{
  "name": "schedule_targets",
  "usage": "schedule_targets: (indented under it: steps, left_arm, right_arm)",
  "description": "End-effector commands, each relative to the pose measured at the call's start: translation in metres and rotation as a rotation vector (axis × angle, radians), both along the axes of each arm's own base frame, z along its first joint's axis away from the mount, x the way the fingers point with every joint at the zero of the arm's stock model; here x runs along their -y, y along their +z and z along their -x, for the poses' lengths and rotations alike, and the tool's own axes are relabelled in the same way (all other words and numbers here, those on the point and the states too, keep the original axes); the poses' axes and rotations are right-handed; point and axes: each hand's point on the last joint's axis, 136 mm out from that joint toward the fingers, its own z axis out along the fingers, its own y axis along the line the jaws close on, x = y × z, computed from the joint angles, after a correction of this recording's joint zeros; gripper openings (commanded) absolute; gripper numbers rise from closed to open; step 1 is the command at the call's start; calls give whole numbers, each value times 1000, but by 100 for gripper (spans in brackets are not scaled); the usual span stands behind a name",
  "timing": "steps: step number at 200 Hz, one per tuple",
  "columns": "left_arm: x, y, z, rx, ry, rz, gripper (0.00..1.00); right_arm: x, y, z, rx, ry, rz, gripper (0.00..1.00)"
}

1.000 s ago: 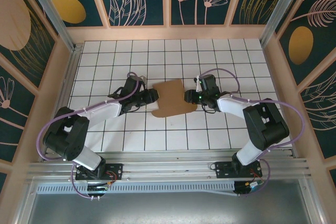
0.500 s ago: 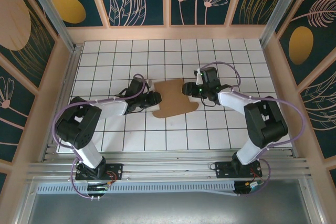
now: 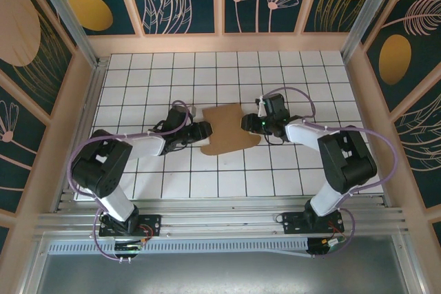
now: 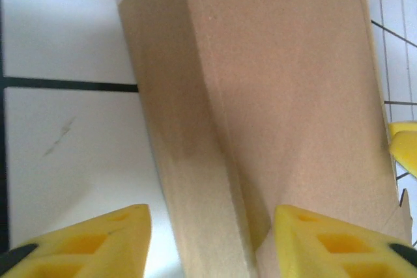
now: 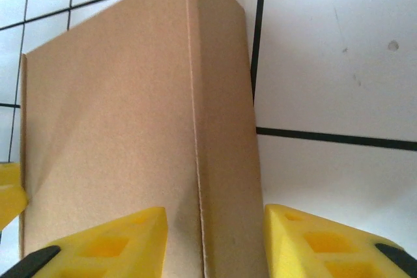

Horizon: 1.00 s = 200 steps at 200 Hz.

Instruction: Fold the paper box

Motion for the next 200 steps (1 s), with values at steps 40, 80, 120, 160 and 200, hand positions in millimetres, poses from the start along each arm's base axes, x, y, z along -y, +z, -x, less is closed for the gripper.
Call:
schedule_targets:
  steps: [40,80,120,160,200]
  left_arm:
    - [-21,43,-13,93,118,-53,62]
    - [-17,26,-11,47,123,8,65]
    - [6,22,-11,11,57,147,69]
    - [19,29,-17,7,49,285,73]
    - [39,36,-23,5,16,472,76]
  right_arm:
    - [-9,4,-14,1,-12,-54,42]
    - [-6,-13,-13,-44,-27,-112,27]
    - [20,-44,-7,-171,-63,-166,19]
    - [37,-58,-3,-225,-86,-203,18]
    - [36,-64,-2,-268,-65,-249,19]
